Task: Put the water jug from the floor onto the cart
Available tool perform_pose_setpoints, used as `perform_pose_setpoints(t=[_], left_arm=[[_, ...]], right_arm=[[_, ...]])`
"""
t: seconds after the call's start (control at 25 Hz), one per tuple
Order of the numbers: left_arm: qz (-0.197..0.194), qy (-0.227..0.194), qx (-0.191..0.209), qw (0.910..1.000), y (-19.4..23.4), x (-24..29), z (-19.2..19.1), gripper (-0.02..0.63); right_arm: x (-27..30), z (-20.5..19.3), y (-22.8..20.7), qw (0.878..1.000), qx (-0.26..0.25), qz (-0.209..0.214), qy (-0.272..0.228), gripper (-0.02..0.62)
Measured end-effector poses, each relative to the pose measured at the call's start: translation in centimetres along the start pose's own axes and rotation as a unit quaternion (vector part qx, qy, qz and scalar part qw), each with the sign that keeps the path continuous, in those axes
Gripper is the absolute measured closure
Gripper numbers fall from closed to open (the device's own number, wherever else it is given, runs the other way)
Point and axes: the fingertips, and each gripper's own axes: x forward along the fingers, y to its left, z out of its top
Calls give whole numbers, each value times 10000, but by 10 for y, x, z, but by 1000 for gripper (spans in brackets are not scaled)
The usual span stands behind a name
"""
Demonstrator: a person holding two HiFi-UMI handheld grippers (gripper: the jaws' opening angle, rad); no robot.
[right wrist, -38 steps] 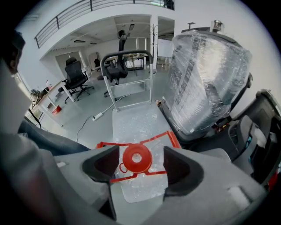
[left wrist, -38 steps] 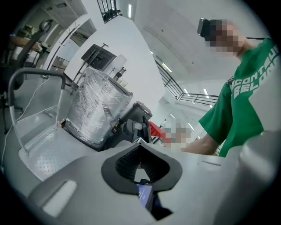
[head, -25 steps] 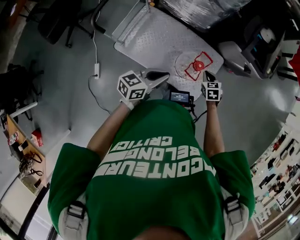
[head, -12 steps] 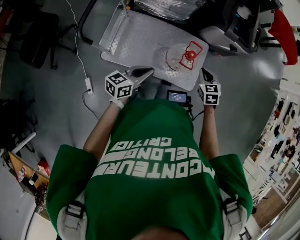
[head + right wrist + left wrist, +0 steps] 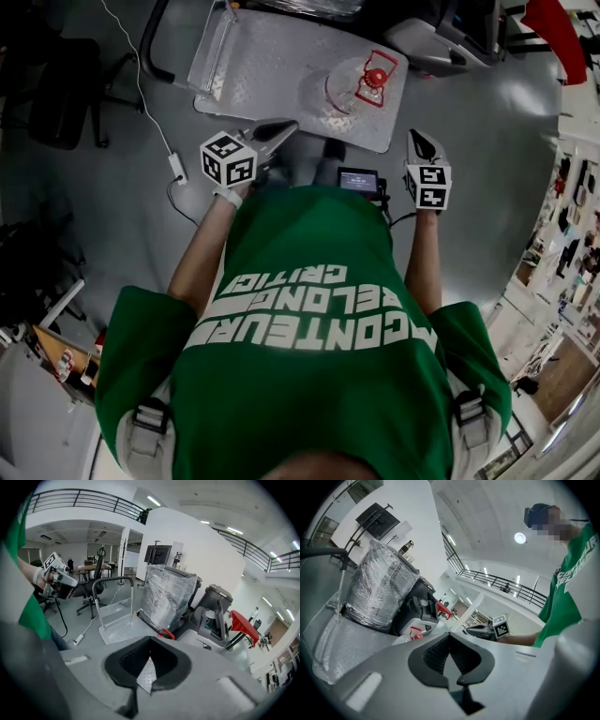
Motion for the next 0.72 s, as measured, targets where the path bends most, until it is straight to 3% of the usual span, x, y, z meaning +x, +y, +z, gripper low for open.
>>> perform_pose_setpoints(t=[0.36,0.72], left_arm=[[-4,205,45,9998,-14,22,-3,597],[-227,548,269,9979,-58,102,-9,597]], right_arm=[[-18,-21,-20,9995,287,-110,-96,602],[-45,-59,-61,9975,646,47,-284,602]])
